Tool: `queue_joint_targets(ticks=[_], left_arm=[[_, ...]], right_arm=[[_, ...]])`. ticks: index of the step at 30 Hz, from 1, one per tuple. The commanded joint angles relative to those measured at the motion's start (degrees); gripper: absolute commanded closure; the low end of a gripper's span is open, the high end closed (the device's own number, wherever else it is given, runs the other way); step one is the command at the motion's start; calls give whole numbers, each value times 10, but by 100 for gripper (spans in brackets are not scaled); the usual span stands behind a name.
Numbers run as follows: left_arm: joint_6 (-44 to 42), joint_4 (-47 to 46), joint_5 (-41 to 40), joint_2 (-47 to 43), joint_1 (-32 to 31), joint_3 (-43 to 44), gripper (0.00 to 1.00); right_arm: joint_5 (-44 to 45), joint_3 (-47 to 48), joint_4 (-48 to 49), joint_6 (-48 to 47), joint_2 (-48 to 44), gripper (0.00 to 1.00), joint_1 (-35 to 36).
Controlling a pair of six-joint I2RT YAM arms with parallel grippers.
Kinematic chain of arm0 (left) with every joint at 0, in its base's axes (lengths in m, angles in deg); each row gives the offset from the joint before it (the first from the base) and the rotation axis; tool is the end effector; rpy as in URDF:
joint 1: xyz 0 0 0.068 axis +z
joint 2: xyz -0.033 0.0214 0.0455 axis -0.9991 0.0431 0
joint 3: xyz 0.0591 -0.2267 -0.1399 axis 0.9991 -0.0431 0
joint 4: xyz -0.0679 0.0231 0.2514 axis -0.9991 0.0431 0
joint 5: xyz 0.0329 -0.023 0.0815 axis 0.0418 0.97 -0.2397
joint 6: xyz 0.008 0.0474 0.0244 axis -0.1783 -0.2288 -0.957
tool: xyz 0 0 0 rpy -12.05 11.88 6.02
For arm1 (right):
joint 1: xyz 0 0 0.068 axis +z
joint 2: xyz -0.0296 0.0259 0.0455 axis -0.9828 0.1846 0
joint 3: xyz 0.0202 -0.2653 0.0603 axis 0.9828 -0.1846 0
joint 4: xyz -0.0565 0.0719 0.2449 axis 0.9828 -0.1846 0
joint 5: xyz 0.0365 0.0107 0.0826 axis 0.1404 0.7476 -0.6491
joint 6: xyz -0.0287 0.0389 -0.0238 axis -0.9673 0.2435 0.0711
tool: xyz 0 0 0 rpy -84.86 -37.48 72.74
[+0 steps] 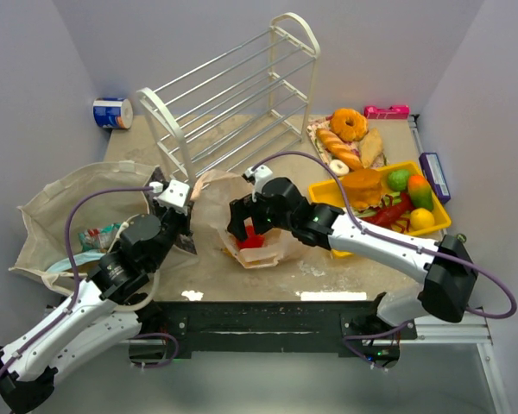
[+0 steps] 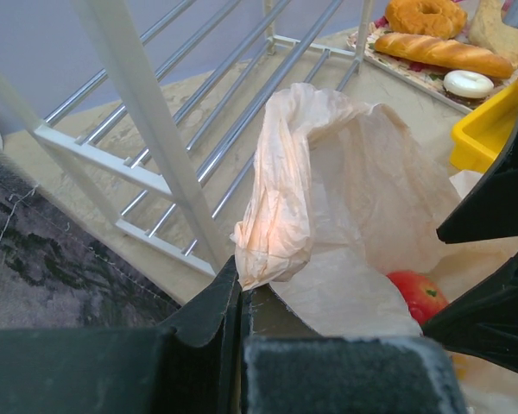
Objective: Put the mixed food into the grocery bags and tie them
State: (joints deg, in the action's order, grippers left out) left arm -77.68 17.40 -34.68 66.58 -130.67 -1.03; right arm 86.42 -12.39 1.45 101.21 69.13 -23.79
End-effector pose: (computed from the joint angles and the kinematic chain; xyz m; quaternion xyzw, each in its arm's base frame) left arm 0.1181 -0.0899 0.3241 0.1329 0.7432 -0.0884 0.6498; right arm 0.1876 0.2718 0.2960 -0.2359 0.8357 0.3035 0.3923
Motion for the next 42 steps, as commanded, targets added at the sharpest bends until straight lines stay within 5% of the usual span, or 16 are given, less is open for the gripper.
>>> queue_joint_targets(ticks=[1, 5, 10, 17, 21, 32, 42], left_arm=[[-2, -21, 4, -5, 4, -1, 100], [-2, -21, 3, -7, 4, -1, 100], [-2, -22, 6, -8, 4, -1, 100], [-2, -22, 10, -10, 4, -1, 100], [-2, -21, 13, -12, 4, -1, 100], [-1, -22, 13, -19, 3, -1, 100], [-2, -22, 9, -18, 4, -1, 100]], right_arm=[[-5, 27, 17, -4, -31, 1, 3], [19, 30, -7, -10, -71, 2, 3], [162, 38, -83, -18, -132, 1, -18], [162, 2, -165, -50, -182, 1, -282], [202, -2, -191, -62, -150, 1, -368], [149, -36, -116, -61, -64, 1, -537], [44, -65, -33, -34, 10, 4, -572]])
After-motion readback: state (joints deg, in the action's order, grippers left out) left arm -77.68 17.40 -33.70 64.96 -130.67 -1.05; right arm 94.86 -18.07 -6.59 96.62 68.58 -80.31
